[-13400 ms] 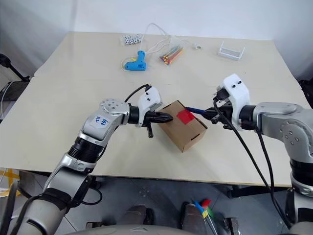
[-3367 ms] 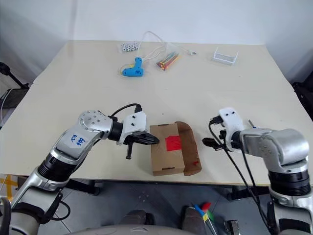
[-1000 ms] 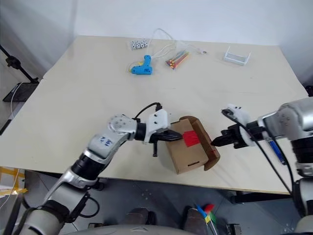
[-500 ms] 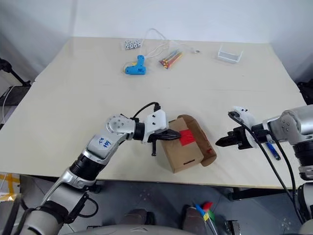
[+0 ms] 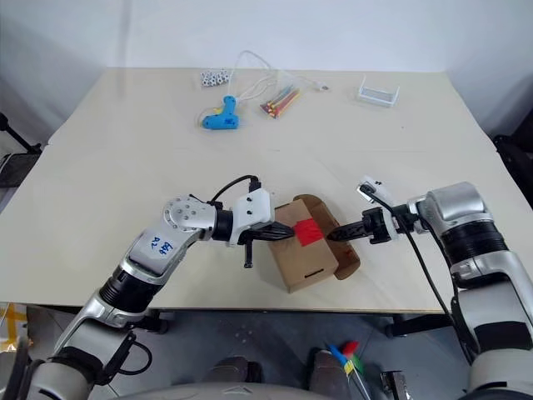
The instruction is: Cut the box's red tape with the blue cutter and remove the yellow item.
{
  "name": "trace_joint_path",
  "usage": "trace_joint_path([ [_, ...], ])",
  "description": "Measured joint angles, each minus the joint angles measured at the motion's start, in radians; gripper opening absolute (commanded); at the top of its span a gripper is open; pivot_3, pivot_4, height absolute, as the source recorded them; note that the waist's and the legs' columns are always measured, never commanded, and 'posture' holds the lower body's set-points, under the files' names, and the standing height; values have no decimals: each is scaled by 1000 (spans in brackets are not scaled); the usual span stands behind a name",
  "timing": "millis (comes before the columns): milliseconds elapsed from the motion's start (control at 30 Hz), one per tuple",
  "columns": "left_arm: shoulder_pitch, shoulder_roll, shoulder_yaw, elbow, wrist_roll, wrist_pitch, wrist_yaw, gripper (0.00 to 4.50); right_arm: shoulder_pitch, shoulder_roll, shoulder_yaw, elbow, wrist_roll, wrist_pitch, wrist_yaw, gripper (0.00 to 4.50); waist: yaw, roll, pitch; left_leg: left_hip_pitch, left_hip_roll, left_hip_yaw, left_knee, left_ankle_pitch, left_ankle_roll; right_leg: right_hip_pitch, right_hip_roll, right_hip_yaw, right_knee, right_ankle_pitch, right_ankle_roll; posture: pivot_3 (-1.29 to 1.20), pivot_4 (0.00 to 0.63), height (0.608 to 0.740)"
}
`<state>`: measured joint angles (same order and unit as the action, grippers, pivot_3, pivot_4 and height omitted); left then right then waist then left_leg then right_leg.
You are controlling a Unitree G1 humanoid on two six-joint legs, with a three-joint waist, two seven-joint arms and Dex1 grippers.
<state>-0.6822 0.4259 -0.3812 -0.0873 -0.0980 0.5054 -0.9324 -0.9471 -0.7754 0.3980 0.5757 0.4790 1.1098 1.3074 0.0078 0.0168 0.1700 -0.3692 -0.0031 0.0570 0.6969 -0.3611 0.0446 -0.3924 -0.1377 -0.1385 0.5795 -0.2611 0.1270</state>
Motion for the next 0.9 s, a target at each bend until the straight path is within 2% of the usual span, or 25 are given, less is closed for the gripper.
trace_joint_path([
  [67,5,14,3,-18,0,13,0,0,-4,14,21,0,-17,1,46,2891,-9,0,0,1,0,0,0,0,-1,0,0,0,2,0,0,0,150,740],
  [133,9,19,7,-24,-1,20,0,0,-5,25,38,-1,-31,3,87,2499,-12,0,0,2,1,0,0,0,-2,0,1,0,4,0,0,0,150,740],
  [200,14,23,10,-30,-4,25,0,0,-3,30,62,-7,-50,5,115,1987,-12,0,0,2,1,0,0,0,-2,-1,1,1,4,0,-1,0,150,740],
  [400,29,53,18,-59,-17,35,-8,0,22,59,66,-21,-78,24,121,81,-14,0,0,2,2,-1,0,-1,-4,-2,1,4,5,-1,-2,0,150,740],
  [567,49,101,47,-69,-38,34,-37,0,28,83,28,-42,-90,58,62,16,-19,0,0,3,4,0,1,0,-6,-1,1,7,7,-3,-5,0,150,740],
  [667,60,105,59,-69,-43,27,-40,0,30,72,22,-77,-89,96,45,16,-15,0,-1,3,4,-1,1,0,-7,-2,-5,7,8,-3,-6,0,150,740],
  [900,64,35,52,-47,-46,-9,-19,0,34,-61,20,-257,-38,250,23,16,21,5,2,-3,-3,-6,1,1,-3,-3,-11,5,6,-3,-5,0,150,740],
])
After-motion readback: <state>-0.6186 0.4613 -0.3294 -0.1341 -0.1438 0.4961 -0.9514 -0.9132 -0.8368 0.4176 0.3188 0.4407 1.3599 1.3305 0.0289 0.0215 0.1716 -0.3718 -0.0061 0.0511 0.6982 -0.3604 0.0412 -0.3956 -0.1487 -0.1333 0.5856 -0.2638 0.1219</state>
